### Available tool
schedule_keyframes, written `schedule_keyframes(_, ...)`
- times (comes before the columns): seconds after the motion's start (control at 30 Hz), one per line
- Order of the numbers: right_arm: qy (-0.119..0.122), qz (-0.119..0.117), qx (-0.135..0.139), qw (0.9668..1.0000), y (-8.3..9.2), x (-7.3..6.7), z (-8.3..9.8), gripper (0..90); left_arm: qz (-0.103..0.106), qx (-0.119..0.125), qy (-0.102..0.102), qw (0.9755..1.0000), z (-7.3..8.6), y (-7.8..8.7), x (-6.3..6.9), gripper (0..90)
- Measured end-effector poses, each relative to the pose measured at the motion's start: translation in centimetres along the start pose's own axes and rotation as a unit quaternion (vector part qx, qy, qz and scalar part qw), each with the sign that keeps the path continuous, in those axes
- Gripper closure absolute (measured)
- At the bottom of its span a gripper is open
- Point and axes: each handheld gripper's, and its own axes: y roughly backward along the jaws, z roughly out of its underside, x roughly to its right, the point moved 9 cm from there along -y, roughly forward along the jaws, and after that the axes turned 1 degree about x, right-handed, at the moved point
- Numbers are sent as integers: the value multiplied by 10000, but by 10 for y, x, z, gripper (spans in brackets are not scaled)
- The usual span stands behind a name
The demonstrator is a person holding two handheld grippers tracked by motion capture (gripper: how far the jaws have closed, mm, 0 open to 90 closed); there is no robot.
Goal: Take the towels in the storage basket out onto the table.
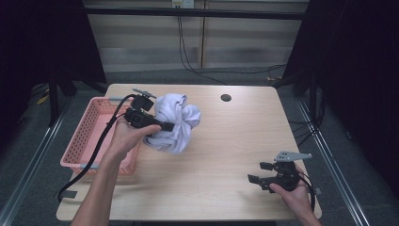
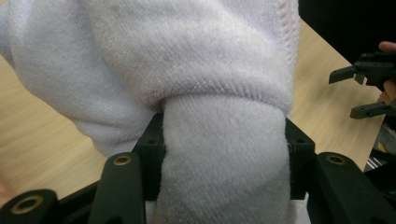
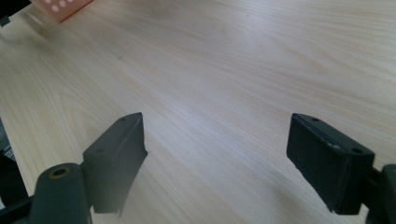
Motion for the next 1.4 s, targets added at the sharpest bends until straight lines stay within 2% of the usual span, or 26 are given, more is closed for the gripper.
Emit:
schedule_keyframes(0.07,2,-20,0,10000,0,-1,0,195,123,-12,-1,9999,0,-9,8,480)
schedule_keyframes(0.17,15,-27,6,10000,-1,-1,0,195,186,-90,-86,9997,2,-25,18,478)
schedule_keyframes(0.23,1,-29,-20,10000,-1,-1,0,193,342,-164,-150,9992,4,-38,24,477)
schedule_keyframes(0.3,9,-33,-31,10000,-1,-1,0,192,448,-172,-68,9988,7,-51,29,476)
schedule_keyframes(0.37,0,-48,-38,10000,-2,-2,1,192,504,-326,-150,9981,15,-64,32,476)
schedule_keyframes(0.4,-11,-55,-49,10000,-2,-2,1,192,530,-361,-107,9979,19,-72,35,475)
schedule_keyframes(0.43,-12,-56,-59,10000,-2,-2,1,192,549,-457,-180,9973,24,-78,35,474)
schedule_keyframes(0.5,0,-56,-54,10000,-3,-2,1,189,641,-509,-67,9966,32,-91,38,472)
schedule_keyframes(0.7,24,-73,-63,9999,-4,-3,2,189,788,-796,-57,9937,60,-127,42,453)
schedule_keyframes(0.73,32,-69,-61,10000,-4,-3,2,190,877,-742,-88,9933,64,-133,42,449)
schedule_keyframes(0.77,43,-67,-61,9999,-4,-3,2,197,843,-601,28,9946,64,-136,44,441)
schedule_keyframes(0.8,32,-63,-60,10000,-4,-4,2,202,873,-569,-61,9945,65,-136,43,435)
schedule_keyframes(0.83,34,-69,-58,10000,-4,-4,2,202,858,-477,46,9952,66,-136,44,430)
schedule_keyframes(0.9,51,-86,-65,9999,-5,-4,2,201,954,-474,-149,9942,68,-135,44,400)
schedule_keyframes(0.93,60,-79,-88,9999,-5,-4,2,201,925,-422,-223,9946,68,-136,46,375)
schedule_keyframes(1.0,75,-86,-101,9999,-6,-5,2,201,916,-396,-236,9947,68,-136,46,313)
schedule_keyframes(1.07,86,-83,-111,9999,-6,-6,2,201,1031,-349,-304,9936,67,-135,46,235)
schedule_keyframes(1.13,74,-96,-114,9999,-6,-7,2,201,1018,-357,-282,9938,66,-133,46,181)
schedule_keyframes(1.17,75,-96,-113,9999,-6,-7,2,201,927,-368,-298,9946,66,-131,44,160)
schedule_keyframes(1.2,76,-96,-107,9999,-6,-6,2,200,848,-321,-270,9955,64,-129,43,156)
schedule_keyframes(1.23,80,-97,-112,9999,-6,-6,2,198,857,-321,-304,9953,63,-126,42,156)
schedule_keyframes(1.27,81,-99,-111,9999,-6,-6,2,198,771,-227,-238,9965,60,-122,41,156)
schedule_keyframes(1.33,93,-120,-98,9998,-6,-7,2,197,901,-24,-269,9956,57,-112,39,157)
schedule_keyframes(1.4,80,-113,-112,9998,-6,-8,2,197,819,68,-216,9964,56,-103,35,155)
